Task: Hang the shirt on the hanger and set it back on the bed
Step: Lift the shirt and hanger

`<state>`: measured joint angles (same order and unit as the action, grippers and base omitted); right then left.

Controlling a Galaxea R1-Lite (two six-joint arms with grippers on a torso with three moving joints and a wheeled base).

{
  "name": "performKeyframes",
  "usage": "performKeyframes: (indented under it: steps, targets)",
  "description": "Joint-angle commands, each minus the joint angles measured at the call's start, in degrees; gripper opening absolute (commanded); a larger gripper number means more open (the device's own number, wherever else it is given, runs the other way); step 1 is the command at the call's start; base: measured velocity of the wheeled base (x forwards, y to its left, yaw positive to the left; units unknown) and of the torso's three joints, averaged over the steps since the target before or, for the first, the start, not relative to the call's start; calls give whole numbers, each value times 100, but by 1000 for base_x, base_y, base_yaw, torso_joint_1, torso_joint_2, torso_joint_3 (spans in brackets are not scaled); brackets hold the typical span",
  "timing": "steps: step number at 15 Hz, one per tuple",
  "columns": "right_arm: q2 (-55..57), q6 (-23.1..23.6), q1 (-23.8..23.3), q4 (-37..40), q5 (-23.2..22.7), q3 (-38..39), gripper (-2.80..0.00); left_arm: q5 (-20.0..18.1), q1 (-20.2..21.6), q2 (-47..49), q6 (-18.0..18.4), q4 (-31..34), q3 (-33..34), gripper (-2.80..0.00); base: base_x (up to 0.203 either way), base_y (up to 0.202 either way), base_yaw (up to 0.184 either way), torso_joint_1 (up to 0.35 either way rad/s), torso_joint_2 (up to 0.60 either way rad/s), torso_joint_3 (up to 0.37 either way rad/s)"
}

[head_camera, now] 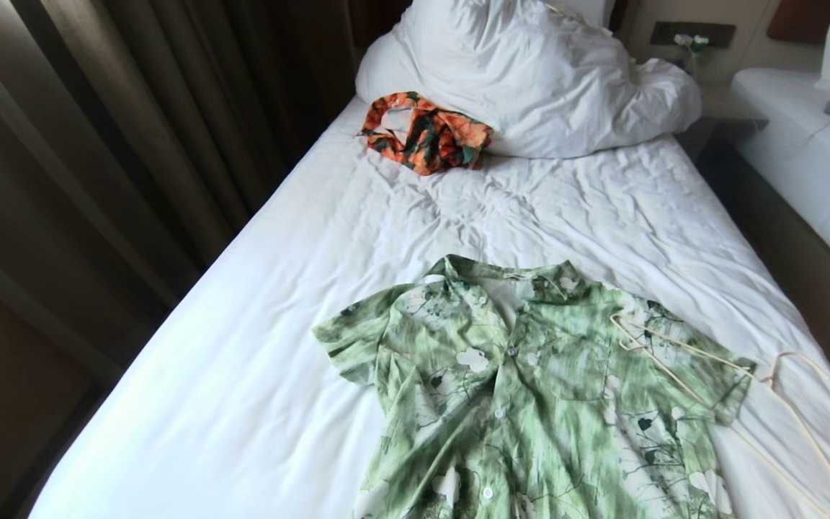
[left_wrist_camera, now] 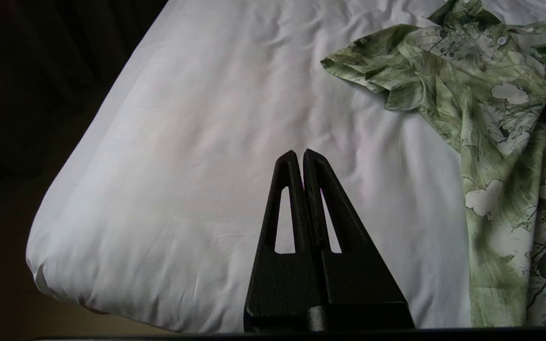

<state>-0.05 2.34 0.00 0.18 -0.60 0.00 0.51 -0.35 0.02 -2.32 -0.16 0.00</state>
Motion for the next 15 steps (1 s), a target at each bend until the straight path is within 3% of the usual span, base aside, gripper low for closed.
performKeyframes:
  steps: [1,10,15]
  targets:
    - [-4,3,0,0,-2,9,-280,2,0,-2,-6,-2,0,-280,0,0,0,0,0,0]
    - [-4,3,0,16,16,-86,-280,2,0,-2,-6,-2,0,-280,0,0,0,0,0,0]
    - [210,11,0,502,-6,-970,-280,2,0,-2,-6,-9,0,-280,0,0,0,0,0,0]
